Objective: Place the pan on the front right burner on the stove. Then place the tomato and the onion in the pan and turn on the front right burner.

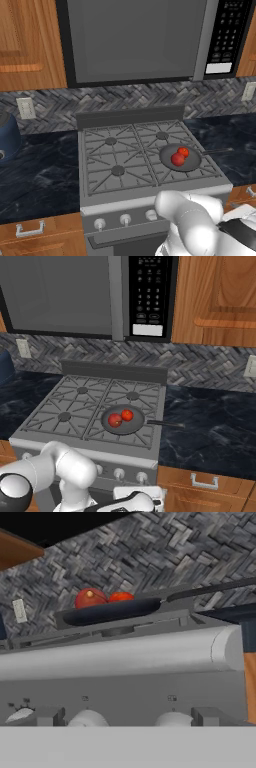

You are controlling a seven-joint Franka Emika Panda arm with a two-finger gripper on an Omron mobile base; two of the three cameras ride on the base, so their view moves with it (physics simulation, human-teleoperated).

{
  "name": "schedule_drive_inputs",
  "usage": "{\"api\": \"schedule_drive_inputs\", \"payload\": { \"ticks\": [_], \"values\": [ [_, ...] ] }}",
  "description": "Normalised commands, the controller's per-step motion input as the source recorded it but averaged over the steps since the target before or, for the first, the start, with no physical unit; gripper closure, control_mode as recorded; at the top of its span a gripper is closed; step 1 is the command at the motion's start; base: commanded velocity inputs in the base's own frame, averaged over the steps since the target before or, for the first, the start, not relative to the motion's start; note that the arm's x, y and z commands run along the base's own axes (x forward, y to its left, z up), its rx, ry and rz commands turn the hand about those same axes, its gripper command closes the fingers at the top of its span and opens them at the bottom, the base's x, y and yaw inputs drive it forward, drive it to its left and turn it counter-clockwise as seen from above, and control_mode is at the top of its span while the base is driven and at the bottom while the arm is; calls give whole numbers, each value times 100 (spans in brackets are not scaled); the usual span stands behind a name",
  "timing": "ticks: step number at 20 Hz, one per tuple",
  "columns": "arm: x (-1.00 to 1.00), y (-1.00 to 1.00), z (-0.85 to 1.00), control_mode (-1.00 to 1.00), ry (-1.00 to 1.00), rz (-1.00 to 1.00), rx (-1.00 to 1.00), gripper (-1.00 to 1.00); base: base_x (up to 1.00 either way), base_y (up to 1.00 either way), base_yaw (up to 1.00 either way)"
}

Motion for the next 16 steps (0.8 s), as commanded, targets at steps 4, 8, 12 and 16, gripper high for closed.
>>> {"api": "schedule_drive_inputs", "payload": {
  "ticks": [4,8,12,16],
  "values": [
    [17,0,-11,-100,6,0,2,-100,0,0,0],
    [11,0,-15,-100,6,0,1,-100,0,0,0],
    [12,0,-15,-100,7,0,1,-100,0,0,0],
    [12,0,-14,-100,6,0,1,-100,0,0,0]
  ]
}}
